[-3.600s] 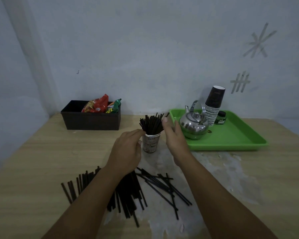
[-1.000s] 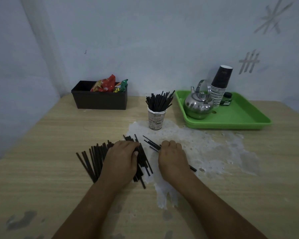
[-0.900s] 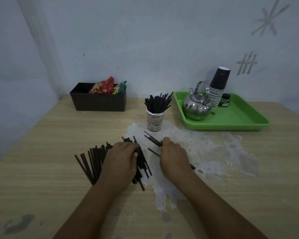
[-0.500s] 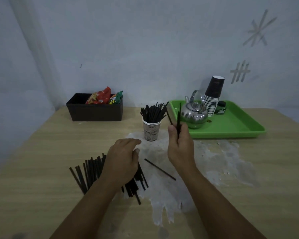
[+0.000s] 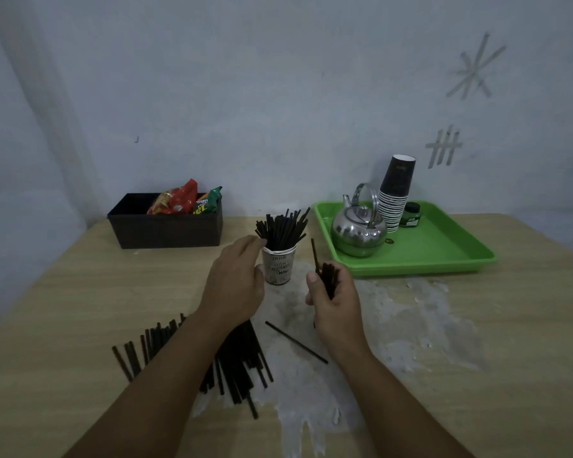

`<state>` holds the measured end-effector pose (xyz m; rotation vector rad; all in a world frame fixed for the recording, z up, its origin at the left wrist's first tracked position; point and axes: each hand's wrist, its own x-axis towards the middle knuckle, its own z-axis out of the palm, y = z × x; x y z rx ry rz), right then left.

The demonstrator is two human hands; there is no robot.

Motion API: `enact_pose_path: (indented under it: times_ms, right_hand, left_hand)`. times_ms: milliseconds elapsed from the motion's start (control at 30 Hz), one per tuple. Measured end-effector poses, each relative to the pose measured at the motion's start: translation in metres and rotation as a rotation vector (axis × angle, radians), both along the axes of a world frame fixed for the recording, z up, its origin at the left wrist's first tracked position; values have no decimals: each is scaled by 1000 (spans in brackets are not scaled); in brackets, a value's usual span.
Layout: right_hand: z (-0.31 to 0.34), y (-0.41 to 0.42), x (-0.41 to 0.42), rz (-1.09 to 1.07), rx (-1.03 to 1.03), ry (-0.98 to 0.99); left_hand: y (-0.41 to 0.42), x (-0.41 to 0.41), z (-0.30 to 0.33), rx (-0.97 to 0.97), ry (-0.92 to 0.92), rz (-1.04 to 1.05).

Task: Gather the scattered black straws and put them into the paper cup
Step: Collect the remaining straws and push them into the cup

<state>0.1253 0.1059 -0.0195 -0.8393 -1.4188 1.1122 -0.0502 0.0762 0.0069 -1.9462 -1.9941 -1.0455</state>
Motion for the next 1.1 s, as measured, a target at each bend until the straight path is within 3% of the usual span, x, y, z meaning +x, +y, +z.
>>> enact_pose_path:
  times_ms: [400, 600, 767, 900, 1100]
  right_hand:
    - [12, 23, -13, -124, -132, 136]
    - [3, 25, -16, -118, 8, 69]
    - [-2, 25, -18, -88, -103, 73]
    - [28, 31, -22, -94, -153, 272]
    - [80, 48, -40, -183, -60, 466]
  left_hand:
    - [1, 12, -6, -26, 184, 7]
    - [2, 20, -4, -1, 166, -24]
    - [-2, 17, -7, 53, 49, -11]
    - [-4, 11, -10, 62, 27, 10]
    - [-3, 8, -14, 33, 50, -8]
